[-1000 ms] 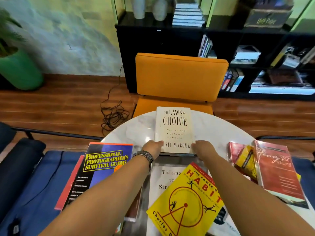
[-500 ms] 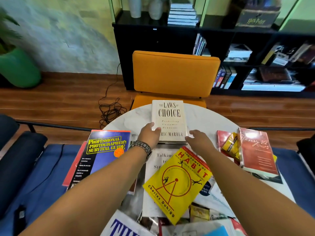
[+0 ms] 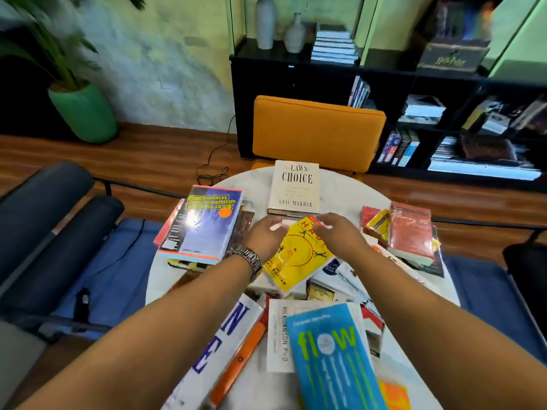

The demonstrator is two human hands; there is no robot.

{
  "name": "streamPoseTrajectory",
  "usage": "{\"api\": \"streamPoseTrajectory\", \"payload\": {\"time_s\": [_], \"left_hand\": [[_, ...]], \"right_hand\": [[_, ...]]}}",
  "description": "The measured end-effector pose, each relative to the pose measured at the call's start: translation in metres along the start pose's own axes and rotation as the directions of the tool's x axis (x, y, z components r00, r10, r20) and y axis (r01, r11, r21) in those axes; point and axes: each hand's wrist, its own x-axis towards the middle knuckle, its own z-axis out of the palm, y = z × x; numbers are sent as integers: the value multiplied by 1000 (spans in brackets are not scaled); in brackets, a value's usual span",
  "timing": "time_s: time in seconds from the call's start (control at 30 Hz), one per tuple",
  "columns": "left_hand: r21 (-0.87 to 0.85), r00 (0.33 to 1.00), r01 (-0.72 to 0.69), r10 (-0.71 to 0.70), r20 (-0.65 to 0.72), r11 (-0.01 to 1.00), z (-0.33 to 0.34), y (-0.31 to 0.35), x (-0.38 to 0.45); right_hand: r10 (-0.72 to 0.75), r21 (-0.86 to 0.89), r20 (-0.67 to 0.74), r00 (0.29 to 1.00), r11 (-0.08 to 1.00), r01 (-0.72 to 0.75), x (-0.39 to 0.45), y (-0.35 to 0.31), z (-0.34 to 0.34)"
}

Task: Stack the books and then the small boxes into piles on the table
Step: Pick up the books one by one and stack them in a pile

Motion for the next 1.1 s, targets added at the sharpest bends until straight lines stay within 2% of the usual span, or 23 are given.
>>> {"api": "streamPoseTrajectory", "payload": {"time_s": [0.17, 0.23, 0.33, 0.5, 0.63, 0.7, 0.8, 0.93, 1.1], "left_hand": [[-75, 996, 94, -93, 15, 993, 2, -21, -73], [-38, 995, 100, -100, -3, 994, 4, -31, -95], [-12, 994, 108, -108, 20, 994, -5, -51, -125], [56, 978, 206, -203, -58, 977, -45, -96, -153], [149, 961, 270, -256, -104, 951, -86, -134, -164], [205, 950, 309, -293, -106, 929, -103, -146, -172], [202, 931, 364, -350, -104, 909, -127, -171, -179], [215, 923, 380, -382, -34, 899, -148, -197, -175], [250, 921, 344, -377, 98, 905, -159, -196, -181]], "right_hand": [[-70, 39, 79, 994, 997, 67, -58, -4, 22], [-105, 63, 116, 988, 993, 98, -77, -5, 37], [-86, 160, 172, 981, 985, 58, -107, -9, 61], [-98, 211, 284, 954, 977, 37, -148, -18, 95], [-64, 149, 357, 932, 989, 10, -173, -21, 122], [-10, 144, 413, 911, 988, -54, -184, -18, 137], [104, 207, 469, 877, 953, -223, -201, -13, 168], [240, 258, 478, 845, 881, -397, -220, -18, 198], [300, 305, 481, 823, 823, -479, -239, -21, 226]]}}
